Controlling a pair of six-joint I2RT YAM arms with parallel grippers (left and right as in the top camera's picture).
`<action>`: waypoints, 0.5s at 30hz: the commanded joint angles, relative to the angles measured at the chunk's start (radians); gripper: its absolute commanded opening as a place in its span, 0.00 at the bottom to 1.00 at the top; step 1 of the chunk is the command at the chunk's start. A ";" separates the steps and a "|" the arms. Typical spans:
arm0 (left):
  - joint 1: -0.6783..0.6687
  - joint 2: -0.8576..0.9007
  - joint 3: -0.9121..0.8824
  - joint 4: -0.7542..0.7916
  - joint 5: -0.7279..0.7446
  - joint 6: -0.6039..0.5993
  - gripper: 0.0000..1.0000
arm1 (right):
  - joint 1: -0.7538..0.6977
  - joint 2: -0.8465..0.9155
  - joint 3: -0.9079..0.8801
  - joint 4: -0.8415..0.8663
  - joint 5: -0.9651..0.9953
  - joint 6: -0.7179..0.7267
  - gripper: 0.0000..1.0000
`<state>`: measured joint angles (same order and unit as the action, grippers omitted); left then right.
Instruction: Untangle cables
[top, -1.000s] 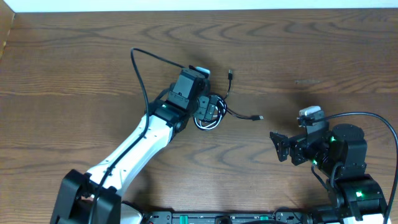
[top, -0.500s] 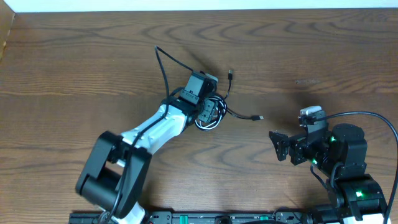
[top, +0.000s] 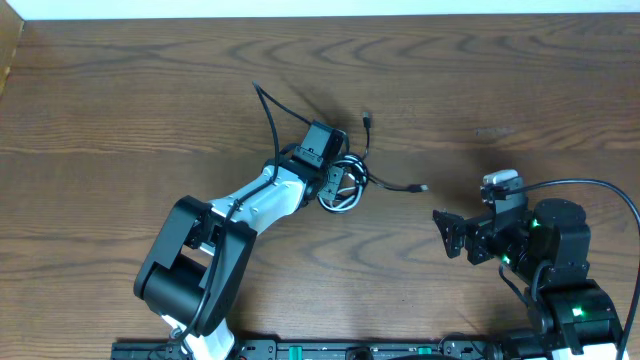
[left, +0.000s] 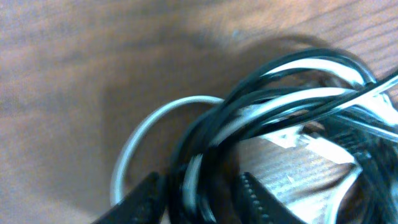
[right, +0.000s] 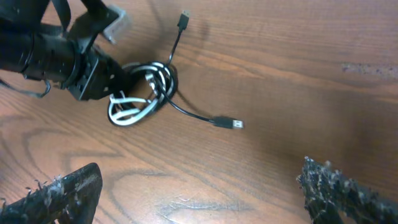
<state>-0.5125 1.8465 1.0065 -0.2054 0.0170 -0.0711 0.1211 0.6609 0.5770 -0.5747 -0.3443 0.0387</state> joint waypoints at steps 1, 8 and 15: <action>-0.016 0.008 0.013 -0.025 0.058 -0.028 0.08 | -0.005 -0.002 0.022 0.010 -0.010 0.009 0.98; -0.022 -0.061 0.015 0.005 0.353 -0.064 0.07 | -0.005 -0.002 0.022 0.011 -0.043 0.009 0.99; -0.022 -0.231 0.015 -0.002 0.527 -0.115 0.07 | -0.005 0.010 0.022 0.013 -0.051 0.044 0.99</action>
<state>-0.5331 1.7092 1.0100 -0.2108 0.4068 -0.1379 0.1211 0.6628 0.5770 -0.5632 -0.3683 0.0463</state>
